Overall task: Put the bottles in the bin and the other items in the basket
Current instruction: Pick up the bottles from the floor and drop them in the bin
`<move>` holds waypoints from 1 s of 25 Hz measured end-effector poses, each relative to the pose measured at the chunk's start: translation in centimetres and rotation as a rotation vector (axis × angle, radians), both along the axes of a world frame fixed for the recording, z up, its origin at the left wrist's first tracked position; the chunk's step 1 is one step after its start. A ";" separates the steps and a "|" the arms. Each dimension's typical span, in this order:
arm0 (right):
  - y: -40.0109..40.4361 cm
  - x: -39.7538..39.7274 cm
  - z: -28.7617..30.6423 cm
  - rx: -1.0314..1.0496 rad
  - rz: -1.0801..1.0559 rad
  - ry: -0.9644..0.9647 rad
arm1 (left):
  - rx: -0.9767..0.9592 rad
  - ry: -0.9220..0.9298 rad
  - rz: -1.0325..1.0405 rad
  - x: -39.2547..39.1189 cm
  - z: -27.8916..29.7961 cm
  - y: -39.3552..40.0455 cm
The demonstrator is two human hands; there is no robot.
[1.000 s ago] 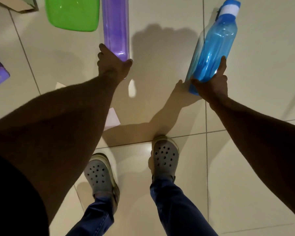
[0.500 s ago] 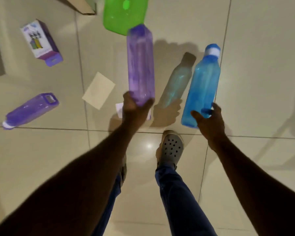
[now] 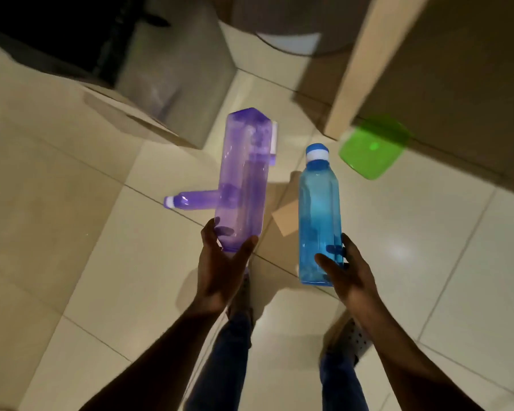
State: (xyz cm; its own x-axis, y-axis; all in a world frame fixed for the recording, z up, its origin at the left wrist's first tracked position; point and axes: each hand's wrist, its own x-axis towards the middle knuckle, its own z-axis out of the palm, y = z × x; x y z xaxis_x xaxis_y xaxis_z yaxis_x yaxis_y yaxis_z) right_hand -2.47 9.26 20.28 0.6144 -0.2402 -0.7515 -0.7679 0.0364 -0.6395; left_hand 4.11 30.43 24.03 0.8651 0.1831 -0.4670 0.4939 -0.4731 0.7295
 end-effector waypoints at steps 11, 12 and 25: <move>15.7 21.9 12.5 0.207 -0.030 -0.262 | -0.268 -0.160 0.347 18.9 12.9 16.0; 16.7 24.3 13.1 0.194 -0.009 -0.280 | -0.323 -0.113 0.419 21.1 13.1 17.1; 25.0 42.0 16.9 -0.186 0.223 -0.460 | 0.187 -0.124 0.056 34.0 11.6 22.9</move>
